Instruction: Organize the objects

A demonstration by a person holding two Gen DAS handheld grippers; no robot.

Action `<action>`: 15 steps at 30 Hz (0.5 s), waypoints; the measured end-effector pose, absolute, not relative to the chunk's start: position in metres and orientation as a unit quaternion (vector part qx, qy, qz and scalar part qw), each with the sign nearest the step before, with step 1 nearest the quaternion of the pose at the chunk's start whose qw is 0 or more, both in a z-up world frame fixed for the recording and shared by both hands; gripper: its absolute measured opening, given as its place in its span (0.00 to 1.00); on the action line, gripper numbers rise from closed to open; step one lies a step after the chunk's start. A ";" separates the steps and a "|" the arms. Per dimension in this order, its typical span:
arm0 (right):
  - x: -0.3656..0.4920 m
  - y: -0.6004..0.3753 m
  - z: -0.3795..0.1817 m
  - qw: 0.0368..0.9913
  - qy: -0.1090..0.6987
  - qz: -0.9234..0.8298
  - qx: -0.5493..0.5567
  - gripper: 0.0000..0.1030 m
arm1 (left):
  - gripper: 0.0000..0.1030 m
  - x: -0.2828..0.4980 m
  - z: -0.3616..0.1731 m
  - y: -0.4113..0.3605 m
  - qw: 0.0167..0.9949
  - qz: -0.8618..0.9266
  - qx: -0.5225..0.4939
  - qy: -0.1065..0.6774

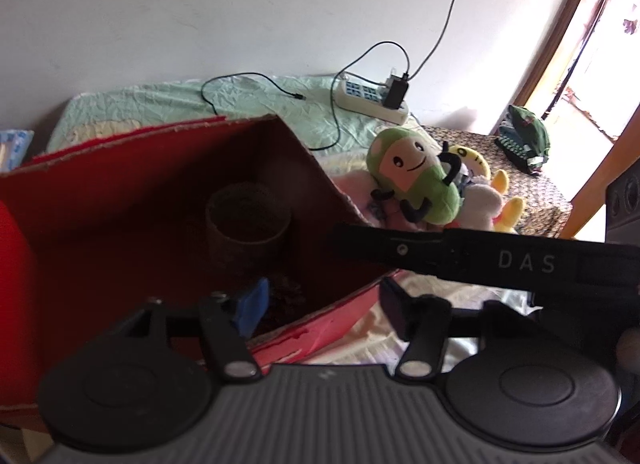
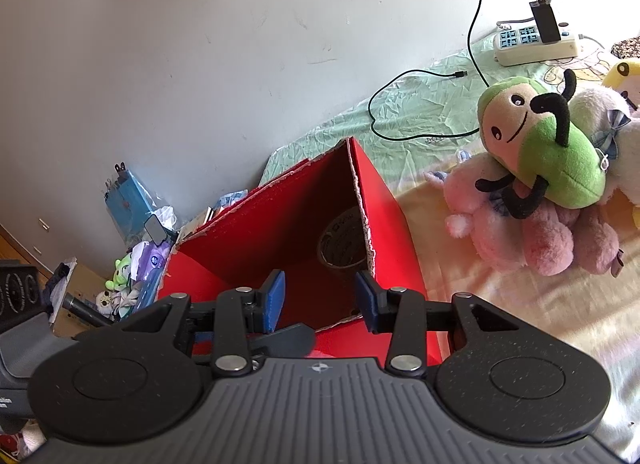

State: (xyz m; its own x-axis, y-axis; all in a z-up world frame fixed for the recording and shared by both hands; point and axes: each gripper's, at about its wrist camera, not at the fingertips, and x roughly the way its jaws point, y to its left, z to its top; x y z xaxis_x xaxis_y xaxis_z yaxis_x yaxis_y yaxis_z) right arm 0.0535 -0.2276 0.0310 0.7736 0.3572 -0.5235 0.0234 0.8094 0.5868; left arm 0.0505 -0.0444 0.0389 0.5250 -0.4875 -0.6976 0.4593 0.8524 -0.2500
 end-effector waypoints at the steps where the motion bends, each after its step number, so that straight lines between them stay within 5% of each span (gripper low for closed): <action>1: 0.053 -0.228 0.031 0.895 0.322 0.093 0.294 0.41 | 0.66 0.049 0.041 -0.045 0.877 -0.263 -0.011 0.402; 15: 0.030 -0.225 0.036 0.900 0.310 0.086 0.294 0.42 | 0.75 0.038 0.053 -0.035 0.890 -0.200 0.008 0.410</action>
State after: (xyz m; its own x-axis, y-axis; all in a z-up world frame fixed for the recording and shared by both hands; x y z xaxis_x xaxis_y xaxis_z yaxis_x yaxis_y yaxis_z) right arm 0.0304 -0.2250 0.0358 0.7930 0.3369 -0.5075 0.0272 0.8127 0.5820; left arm 0.0378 -0.0353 0.0528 0.5843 -0.3495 -0.7325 0.3625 0.9199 -0.1498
